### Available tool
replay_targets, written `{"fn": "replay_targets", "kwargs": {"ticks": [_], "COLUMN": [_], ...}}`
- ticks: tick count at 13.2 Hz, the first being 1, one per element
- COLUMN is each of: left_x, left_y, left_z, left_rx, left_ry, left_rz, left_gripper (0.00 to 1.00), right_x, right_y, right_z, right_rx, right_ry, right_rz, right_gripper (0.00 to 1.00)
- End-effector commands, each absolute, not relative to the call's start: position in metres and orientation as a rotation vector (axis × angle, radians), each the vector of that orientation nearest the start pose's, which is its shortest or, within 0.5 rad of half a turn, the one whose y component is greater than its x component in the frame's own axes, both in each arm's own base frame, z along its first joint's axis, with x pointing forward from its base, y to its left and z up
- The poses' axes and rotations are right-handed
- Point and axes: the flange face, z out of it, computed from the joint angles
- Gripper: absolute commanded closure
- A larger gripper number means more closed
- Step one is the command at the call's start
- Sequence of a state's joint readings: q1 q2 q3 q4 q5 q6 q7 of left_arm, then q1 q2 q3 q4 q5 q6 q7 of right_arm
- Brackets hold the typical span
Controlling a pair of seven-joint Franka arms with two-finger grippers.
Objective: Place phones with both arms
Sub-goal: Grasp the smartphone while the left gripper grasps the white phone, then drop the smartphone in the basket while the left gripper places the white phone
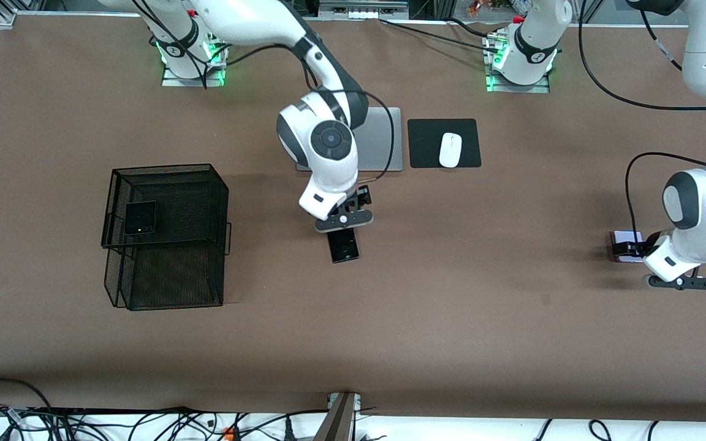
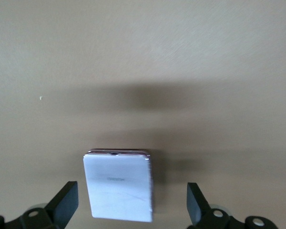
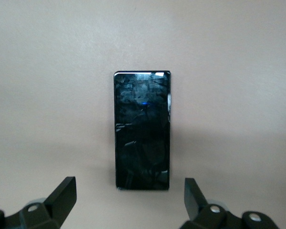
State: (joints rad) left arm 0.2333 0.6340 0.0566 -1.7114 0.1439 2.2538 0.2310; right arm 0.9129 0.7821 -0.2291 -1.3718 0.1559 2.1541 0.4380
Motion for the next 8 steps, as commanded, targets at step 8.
{"fn": "replay_targets", "kwargs": {"ticks": [8], "left_x": [0.601], "left_y": [0.230], "left_z": [0.166], "left_rx": [-3.112], "left_ry": [0.089], "left_rz": [0.097], "left_gripper": [0.00], "right_x": [0.549], "right_y": [0.496], "right_z": [0.172], "right_rx": [-3.118], "right_ry": [-0.426], "right_rz": [-0.140], "right_gripper": [0.00]}}
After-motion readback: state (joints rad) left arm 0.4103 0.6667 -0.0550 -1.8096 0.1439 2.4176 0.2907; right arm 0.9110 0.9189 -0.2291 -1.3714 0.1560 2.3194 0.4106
